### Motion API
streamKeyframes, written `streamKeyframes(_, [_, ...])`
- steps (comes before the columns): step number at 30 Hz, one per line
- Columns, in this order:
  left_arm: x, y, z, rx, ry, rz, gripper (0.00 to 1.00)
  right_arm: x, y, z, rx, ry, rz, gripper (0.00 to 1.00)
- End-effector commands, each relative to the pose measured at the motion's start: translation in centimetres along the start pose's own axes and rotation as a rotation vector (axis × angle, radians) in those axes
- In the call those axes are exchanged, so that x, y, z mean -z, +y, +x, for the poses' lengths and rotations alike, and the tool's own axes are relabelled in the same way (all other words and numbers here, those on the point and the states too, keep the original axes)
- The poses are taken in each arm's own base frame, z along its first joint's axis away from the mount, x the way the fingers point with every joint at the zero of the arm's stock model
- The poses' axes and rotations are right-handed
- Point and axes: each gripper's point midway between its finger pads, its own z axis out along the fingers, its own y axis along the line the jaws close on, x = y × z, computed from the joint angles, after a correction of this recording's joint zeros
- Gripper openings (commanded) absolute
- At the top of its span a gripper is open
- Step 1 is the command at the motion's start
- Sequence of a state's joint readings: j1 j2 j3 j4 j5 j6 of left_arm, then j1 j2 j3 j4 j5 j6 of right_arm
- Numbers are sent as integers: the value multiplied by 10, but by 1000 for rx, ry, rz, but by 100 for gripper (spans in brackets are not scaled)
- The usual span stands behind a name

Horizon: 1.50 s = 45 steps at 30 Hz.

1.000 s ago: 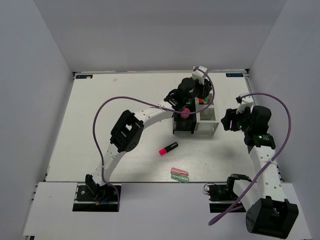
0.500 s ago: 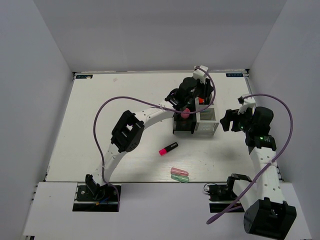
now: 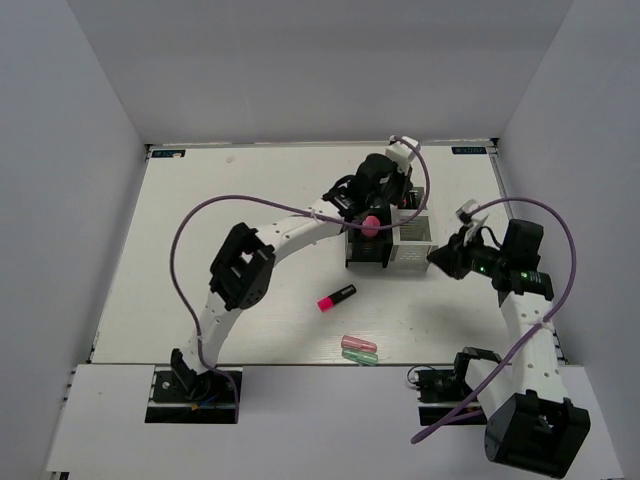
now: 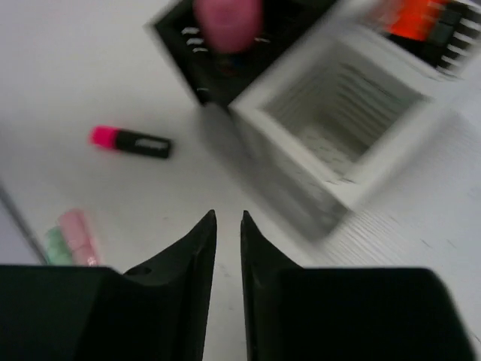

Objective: Sort the stationery into containers
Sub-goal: Place the stationery into the container, then grab a piece of stationery with the right arm

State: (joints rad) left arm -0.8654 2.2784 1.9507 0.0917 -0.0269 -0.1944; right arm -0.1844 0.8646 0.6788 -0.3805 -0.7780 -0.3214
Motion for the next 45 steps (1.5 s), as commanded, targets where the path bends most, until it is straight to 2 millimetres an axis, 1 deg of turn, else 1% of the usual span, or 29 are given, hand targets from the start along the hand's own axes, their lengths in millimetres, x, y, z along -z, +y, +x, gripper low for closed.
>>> streamKeyframes(1, [93, -19, -99, -57, -16, -14, 2, 23, 94, -13, 190, -153, -521, 27])
streamKeyframes(2, [133, -26, -139, -67, -63, -7, 9, 31, 112, -3, 117, -142, -597, 50])
streamKeyframes(3, [148, -19, -113, -85, 45, -57, 24, 32, 116, -9, 289, -233, -624, 66])
streamKeyframes(4, [168, -12, -96, -100, 139, -98, 56, 34, 123, -8, 338, -269, -648, 79])
streamKeyframes(5, [198, -7, -112, -106, 124, -141, 61, 34, 128, -5, 324, -263, -678, 82])
streamKeyframes(6, [232, 3, -84, -102, 227, -178, 65, 27, 127, 0, 445, -276, -699, 84])
streamKeyframes(7, [248, 21, -49, -104, 318, -248, 70, 26, 128, 3, 482, -234, -715, 84])
streamKeyframes(8, [289, 32, -49, -75, 337, -318, 82, 25, 135, 18, 476, -158, -779, 84])
streamKeyframes(9, [323, 56, 3, -70, 445, -384, 82, 16, 138, 19, 685, -208, -846, 84])
streamKeyframes(10, [353, 63, 0, -27, 408, -420, 83, 18, 143, 24, 737, -146, -908, 81])
streamKeyframes(11, [373, 72, 19, 2, 447, -461, 86, 18, 147, 27, 724, -121, -947, 79])
streamKeyframes(12, [396, 93, 73, 12, 558, -526, 86, 12, 156, 33, 723, -97, -1030, 77])
streamKeyframes(13, [423, 90, 64, 72, 477, -516, 84, 4, 152, 39, 786, -70, -1043, 74])
streamKeyframes(14, [435, 100, 86, 96, 505, -552, 82, -3, 152, 43, 806, -47, -1056, 73])
streamKeyframes(15, [444, 107, 93, 116, 501, -575, 80, -5, 154, 53, 677, 64, -1046, 71])
streamKeyframes(16, [460, 105, 102, 141, 467, -556, 77, -38, 156, 49, 904, 8, -1036, 71])
streamKeyframes(17, [464, 106, 108, 149, 466, -558, 74, -48, 150, 55, 973, 59, -1002, 70])
streamKeyframes(18, [471, 110, 120, 170, 463, -568, 64, -54, 160, 66, 943, 117, -1006, 66])
streamKeyframes(19, [476, 112, 130, 172, 473, -572, 57, -77, 162, 62, 1023, 138, -957, 65])
streamKeyframes(20, [479, 112, 133, 181, 468, -565, 38, -83, 166, 65, 1041, 186, -953, 61])
streamKeyframes(21, [480, 114, 141, 183, 483, -570, 30, -92, 168, 46, 1080, 186, -919, 58])
streamKeyframes(22, [481, 115, 146, 178, 494, -573, 24, -101, 173, 63, 1047, 264, -950, 56])
streamKeyframes(24, [484, 117, 151, 165, 498, -575, 19, -110, 175, 66, 1089, 329, -913, 54])
streamKeyframes(26, [485, 119, 149, 150, 481, -580, 21, -126, 185, 68, 1130, 338, -882, 54])
streamKeyframes(30, [491, 127, 153, 120, 468, -610, 45, -141, 191, 80, 1155, 426, -882, 55])
streamKeyframes(31, [491, 127, 150, 118, 448, -609, 57, -142, 195, 82, 1168, 436, -892, 57])
streamKeyframes(32, [492, 127, 147, 116, 436, -609, 59, -146, 194, 92, 1182, 481, -892, 57])
streamKeyframes(36, [500, 127, 136, 115, 387, -620, 61, -155, 202, 101, 1194, 507, -894, 58])
streamKeyframes(45, [515, 121, 137, 149, 383, -614, 61, -179, 212, 123, 1213, 578, -862, 58])
